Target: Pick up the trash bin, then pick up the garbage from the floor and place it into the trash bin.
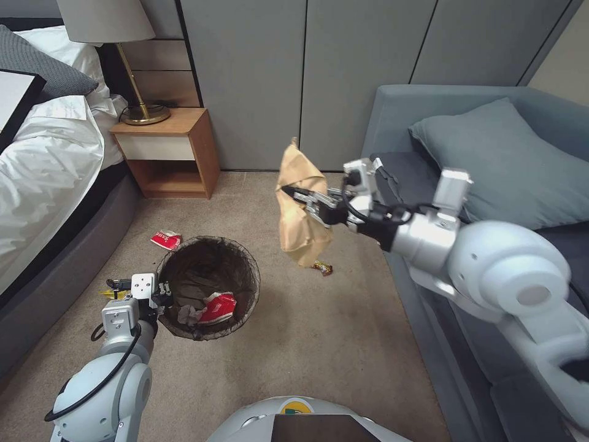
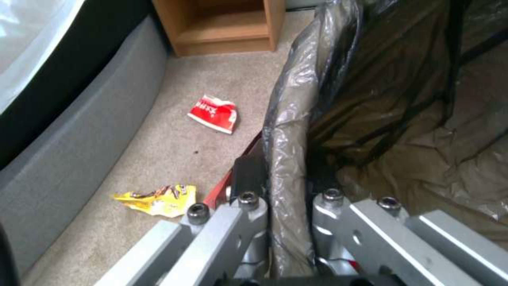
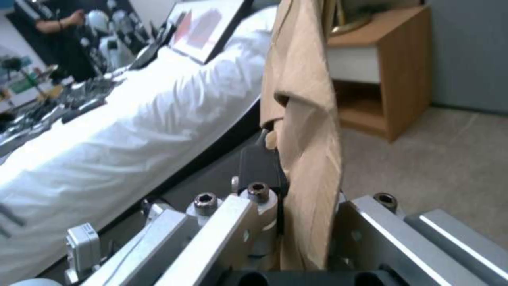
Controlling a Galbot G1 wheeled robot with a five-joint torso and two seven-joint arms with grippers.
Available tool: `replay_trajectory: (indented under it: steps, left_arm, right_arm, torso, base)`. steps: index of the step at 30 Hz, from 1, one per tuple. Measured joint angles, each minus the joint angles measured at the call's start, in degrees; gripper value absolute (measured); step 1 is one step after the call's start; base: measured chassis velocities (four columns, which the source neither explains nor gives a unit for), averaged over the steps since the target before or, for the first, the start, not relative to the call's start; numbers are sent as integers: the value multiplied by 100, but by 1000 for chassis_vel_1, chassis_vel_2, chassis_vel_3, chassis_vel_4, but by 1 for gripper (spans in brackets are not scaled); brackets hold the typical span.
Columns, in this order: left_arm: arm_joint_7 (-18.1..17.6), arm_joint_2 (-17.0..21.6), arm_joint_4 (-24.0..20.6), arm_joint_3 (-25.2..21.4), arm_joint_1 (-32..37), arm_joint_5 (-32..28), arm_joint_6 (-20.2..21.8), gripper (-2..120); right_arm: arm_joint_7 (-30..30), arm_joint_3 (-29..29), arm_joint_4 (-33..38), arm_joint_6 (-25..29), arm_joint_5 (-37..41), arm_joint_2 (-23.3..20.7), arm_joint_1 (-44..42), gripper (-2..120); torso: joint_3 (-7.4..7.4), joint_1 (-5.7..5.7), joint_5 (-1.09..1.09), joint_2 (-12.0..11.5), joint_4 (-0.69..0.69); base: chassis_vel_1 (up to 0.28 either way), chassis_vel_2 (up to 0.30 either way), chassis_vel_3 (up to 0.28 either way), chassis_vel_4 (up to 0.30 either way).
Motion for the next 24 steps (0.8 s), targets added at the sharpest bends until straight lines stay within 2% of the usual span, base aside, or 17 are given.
replay_trajectory:
  steps: [1, 2, 3, 4, 5, 8, 9, 13, 17, 20, 24]
  left_arm:
    - [0, 0, 0, 0, 0, 0, 0, 4]
    - [0, -14, 37, 2, -34, 17, 0, 4]
    - [0, -17, 45, 2, -40, 21, 0, 4]
    - [-1, -21, 73, 2, -58, 27, 0, 4]
    - [-1, -21, 73, 2, -58, 27, 0, 4]
    - [-2, -25, 123, -18, -93, 32, 0, 4]
    - [-2, -25, 123, -18, -93, 32, 0, 4]
    - [-2, -20, 178, -43, -116, 32, 0, 4]
    - [1, -13, 202, -53, -126, 30, -1, 4]
    - [2, -6, 247, -57, -157, 28, -2, 4]
    - [5, 3, 260, -62, -180, 19, -3, 4]
  right_arm:
    - [0, 0, 0, 0, 0, 0, 0, 0]
    - [87, -456, -237, 0, 61, 158, 419, 0]
    - [103, -523, -272, -1, 67, 184, 481, 0]
    - [185, -948, -473, -1, 72, 367, 812, 0]
    - [185, -948, -473, -1, 72, 367, 812, 0]
    - [310, -1764, -872, -10, -106, 820, 1372, 0]
    - [310, -1764, -872, -10, -106, 820, 1372, 0]
    - [320, -2381, -1283, -14, -518, 1364, 1544, 0]
    - [315, -2593, -1482, -14, -691, 1625, 1541, 0]
    - [322, -2857, -1747, -9, -854, 2027, 1506, 0]
    - [338, -3074, -1967, 7, -1020, 2334, 1430, 0]
  torso:
    - [0, 0, 0, 0, 0]
    - [0, 0, 1, 0, 0]
    - [0, 0, 1, 0, 0]
    - [0, 0, 0, 0, -2]
    - [0, 0, 0, 0, -2]
    - [1, 0, -1, 0, 0]
    - [1, 0, -1, 0, 0]
    - [0, 0, -1, 0, -2]
    - [0, 0, -1, 0, -2]
    - [0, 0, -1, 0, -1]
    - [0, 0, -1, 0, -1]
  base:
    - [0, 0, 0, 0]
    - [0, 0, 0, 0]
    - [0, 0, 0, 0]
    - [0, 0, 0, 0]
    - [0, 0, 0, 0]
    - [0, 0, 0, 0]
    - [0, 0, 0, 0]
    - [0, 0, 0, 0]
    - [0, 0, 0, 0]
    - [0, 0, 0, 0]
    - [0, 0, 0, 0]
